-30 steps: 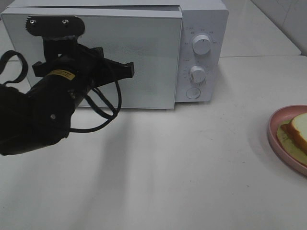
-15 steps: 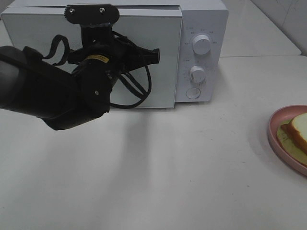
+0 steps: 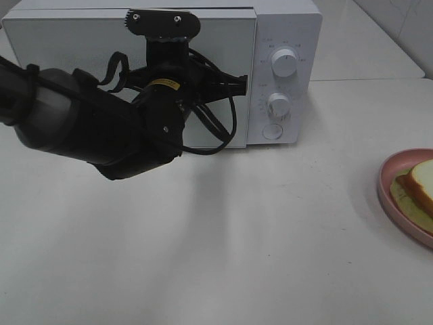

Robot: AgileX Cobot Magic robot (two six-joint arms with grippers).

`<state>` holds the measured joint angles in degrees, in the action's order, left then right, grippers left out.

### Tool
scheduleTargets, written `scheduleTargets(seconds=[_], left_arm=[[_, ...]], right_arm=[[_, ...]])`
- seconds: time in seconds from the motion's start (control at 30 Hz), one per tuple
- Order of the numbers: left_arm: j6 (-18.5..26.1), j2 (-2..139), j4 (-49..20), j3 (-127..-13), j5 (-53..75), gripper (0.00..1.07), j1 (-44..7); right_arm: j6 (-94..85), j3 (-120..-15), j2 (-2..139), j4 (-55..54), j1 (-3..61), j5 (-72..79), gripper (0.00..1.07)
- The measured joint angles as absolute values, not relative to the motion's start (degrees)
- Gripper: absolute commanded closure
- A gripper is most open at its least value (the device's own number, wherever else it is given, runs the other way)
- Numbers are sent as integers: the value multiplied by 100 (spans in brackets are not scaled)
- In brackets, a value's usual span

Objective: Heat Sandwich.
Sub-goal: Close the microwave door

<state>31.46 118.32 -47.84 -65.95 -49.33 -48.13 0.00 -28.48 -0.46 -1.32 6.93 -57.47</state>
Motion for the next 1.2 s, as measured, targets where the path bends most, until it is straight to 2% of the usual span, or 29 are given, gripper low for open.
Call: scheduleTargets(seconds=[0.2, 0.6, 0.87, 1.13, 1.2], left_arm=[[3317, 11952, -4790, -6898, -4841, 107, -4796], [3352, 11986, -4693, -7070, -4607, 107, -4790], [3449, 11963, -4973, -7145, -4526, 107, -4933], [3484, 11419, -5071, -7139, -3014, 107, -4979], [3570, 11138, -4750, -6990, -2492, 107, -4979]], right_arm=[[0, -2848, -46, -132, 693, -5747, 49], [0, -2848, -46, -132, 693, -5747, 49], [0, -2848, -46, -132, 693, -5747, 49], [0, -2848, -46, -132, 693, -5747, 49], [0, -2848, -46, -132, 693, -5747, 49]])
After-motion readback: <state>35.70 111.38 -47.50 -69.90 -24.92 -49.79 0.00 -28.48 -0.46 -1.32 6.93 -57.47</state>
